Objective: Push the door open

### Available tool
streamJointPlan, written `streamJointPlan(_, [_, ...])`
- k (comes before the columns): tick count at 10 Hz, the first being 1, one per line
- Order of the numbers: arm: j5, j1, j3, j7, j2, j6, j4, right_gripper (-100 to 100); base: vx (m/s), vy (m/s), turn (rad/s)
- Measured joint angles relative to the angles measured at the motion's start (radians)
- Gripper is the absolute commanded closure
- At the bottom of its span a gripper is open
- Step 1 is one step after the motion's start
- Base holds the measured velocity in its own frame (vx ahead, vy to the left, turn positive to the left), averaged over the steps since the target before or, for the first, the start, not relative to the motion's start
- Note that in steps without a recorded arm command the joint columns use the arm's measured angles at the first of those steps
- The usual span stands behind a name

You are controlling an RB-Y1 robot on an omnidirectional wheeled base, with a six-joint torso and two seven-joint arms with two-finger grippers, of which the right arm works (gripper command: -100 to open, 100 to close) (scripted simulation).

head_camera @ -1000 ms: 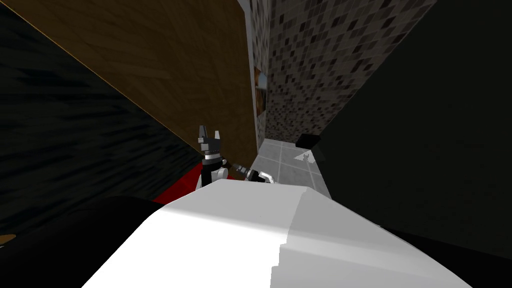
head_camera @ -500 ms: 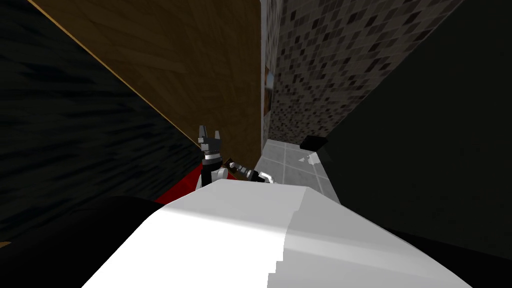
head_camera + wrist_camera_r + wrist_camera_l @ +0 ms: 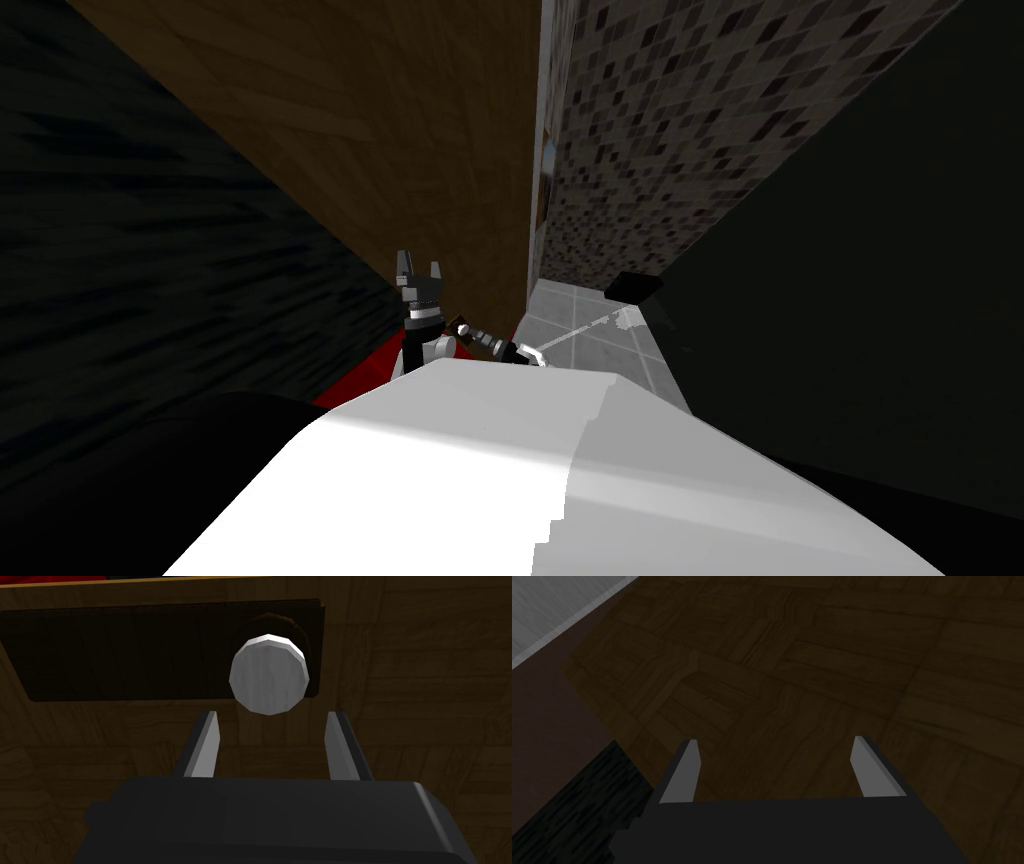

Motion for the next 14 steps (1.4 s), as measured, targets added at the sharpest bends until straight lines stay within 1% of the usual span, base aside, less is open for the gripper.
streamJointPlan(4, [0.0, 0.0, 0.0, 0.0, -0.001, 0.0, 0.0, 100, -0.006, -0.011, 0.0])
streamJointPlan(5, [0.0, 0.0, 0.0, 0.0, -0.001, 0.0, 0.0, -100, -0.084, -0.012, -0.084])
streamJointPlan(7, [0.002, 0.008, -0.035, 0.014, 0.0, 0.007, 0.014, -100, -0.178, -0.016, -0.099])
streamJointPlan(8, [0.002, 0.006, -0.056, 0.02, 0.004, 0.013, 0.022, -100, -0.19, -0.03, -0.09])
streamJointPlan(9, [0.002, 0.004, -0.077, 0.025, 0.011, 0.027, 0.021, -100, -0.184, 0.002, -0.078])
streamJointPlan(10, [0.003, 0.005, -0.096, 0.032, 0.024, 0.035, 0.032, -100, -0.081, 0.003, -0.014])
streamJointPlan(11, [0.003, 0.005, -0.098, 0.034, 0.025, 0.035, 0.034, -100, 0.01, 0.108, 0.047])
streamJointPlan(12, [0.003, 0.004, -0.1, 0.034, 0.019, 0.034, 0.038, -100, 0.07, 0.168, 0.014])
streamJointPlan(14, [0.005, 0.003, -0.107, 0.038, 0.018, 0.033, 0.046, -100, 0.111, 0.17, 0.025])
